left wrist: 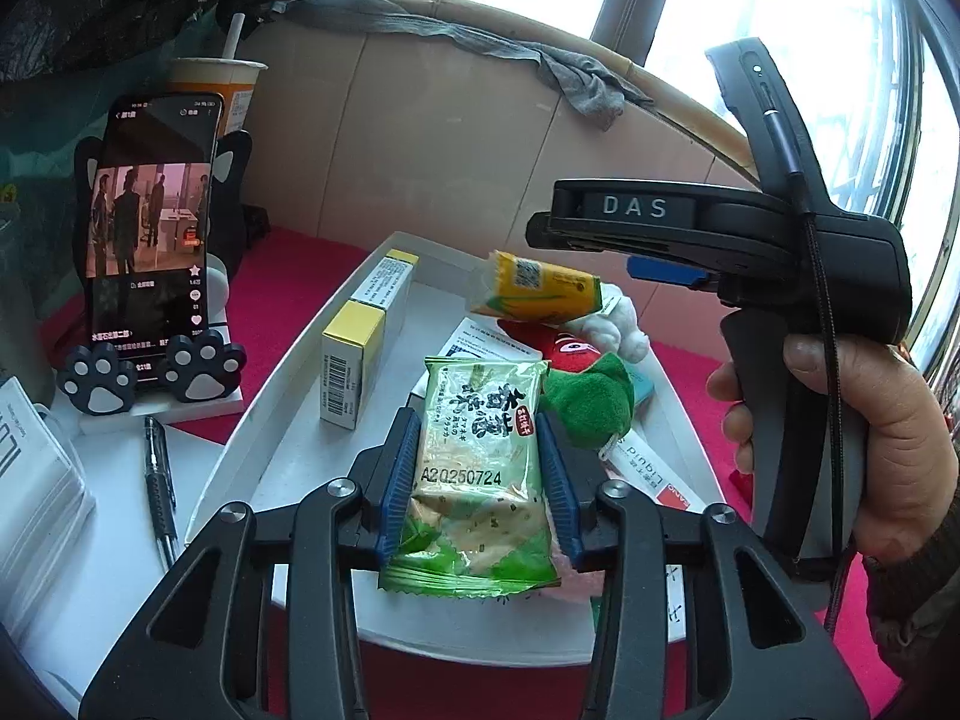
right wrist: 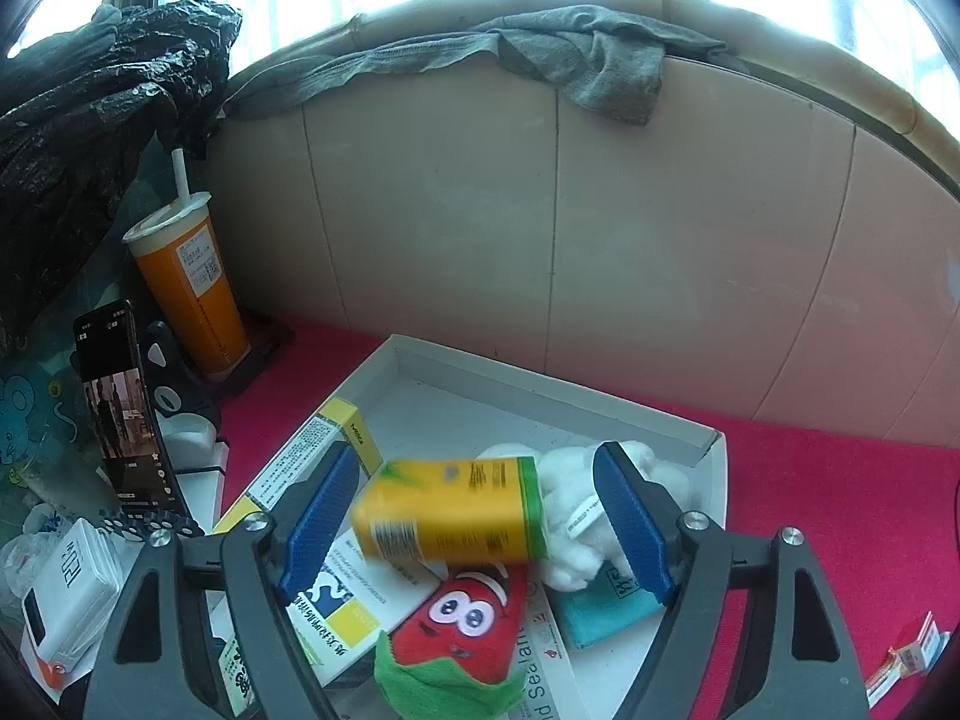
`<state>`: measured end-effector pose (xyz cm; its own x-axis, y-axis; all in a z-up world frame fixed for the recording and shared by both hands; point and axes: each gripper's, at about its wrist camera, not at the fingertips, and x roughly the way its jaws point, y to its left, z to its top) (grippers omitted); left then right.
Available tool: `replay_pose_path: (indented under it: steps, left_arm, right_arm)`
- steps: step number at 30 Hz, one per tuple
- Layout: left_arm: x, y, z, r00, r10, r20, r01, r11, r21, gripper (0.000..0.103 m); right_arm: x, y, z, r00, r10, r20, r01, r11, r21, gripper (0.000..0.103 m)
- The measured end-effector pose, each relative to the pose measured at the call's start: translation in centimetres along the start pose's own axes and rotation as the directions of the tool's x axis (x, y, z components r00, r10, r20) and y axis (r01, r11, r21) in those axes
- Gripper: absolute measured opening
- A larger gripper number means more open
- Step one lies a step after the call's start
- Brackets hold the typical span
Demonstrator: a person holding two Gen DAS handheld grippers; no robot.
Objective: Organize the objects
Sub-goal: 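Lower and release the cracker packet into the tray while right tool releases the yellow pack, then withdraw both open tools from the tray toward the remaining table items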
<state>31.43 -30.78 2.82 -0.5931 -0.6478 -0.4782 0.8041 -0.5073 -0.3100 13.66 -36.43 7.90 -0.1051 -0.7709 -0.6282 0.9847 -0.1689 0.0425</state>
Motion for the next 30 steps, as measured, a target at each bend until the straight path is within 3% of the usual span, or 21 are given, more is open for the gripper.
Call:
replay_pose_path:
  steps: [1,3,4,10,20,25,30]
  left_arm:
    - [-0.1,-0.1,0.0,1.0,0.006,0.007,-0.006,1.0,0.004,0.073]
    - [-0.5,-0.3,0.0,1.0,0.006,0.026,-0.007,1.0,0.016,0.101]
    - [-0.7,-0.5,0.0,0.999,0.009,0.042,-0.01,1.0,0.025,0.103]
    - [-1.5,-1.2,0.0,0.996,0.016,0.087,-0.021,0.998,0.059,0.103]
    - [-1.9,-0.6,0.2,0.994,0.014,0.105,-0.017,0.999,0.028,0.103]
    - [-2.3,-1.1,0.0,0.992,0.004,0.125,-0.011,0.999,0.052,0.103]
    - [-2.6,-1.3,-0.1,0.99,-0.01,0.139,0.001,0.998,0.06,0.103]
  right_arm:
    - [-0.3,-0.2,-0.1,1.0,-0.001,0.009,0.001,1.0,0.007,0.084]
    - [-1.1,-0.6,-0.3,1.0,0.004,0.024,-0.004,1.0,0.022,0.084]
    - [-1.6,-0.8,-0.5,0.999,0.01,0.032,-0.011,1.0,0.029,0.085]
    - [-5.6,-2.6,-2.6,0.995,0.039,0.09,-0.045,0.997,0.062,0.103]
    - [-12.8,-6.9,-7.6,0.986,0.066,0.15,-0.088,0.985,0.146,0.103]
    - [-16.4,-11.8,-10.9,0.985,-0.046,0.169,0.009,0.976,0.217,0.103]
    - [-19.5,-19.4,-14.8,0.966,-0.209,0.152,0.134,0.909,0.396,0.103]
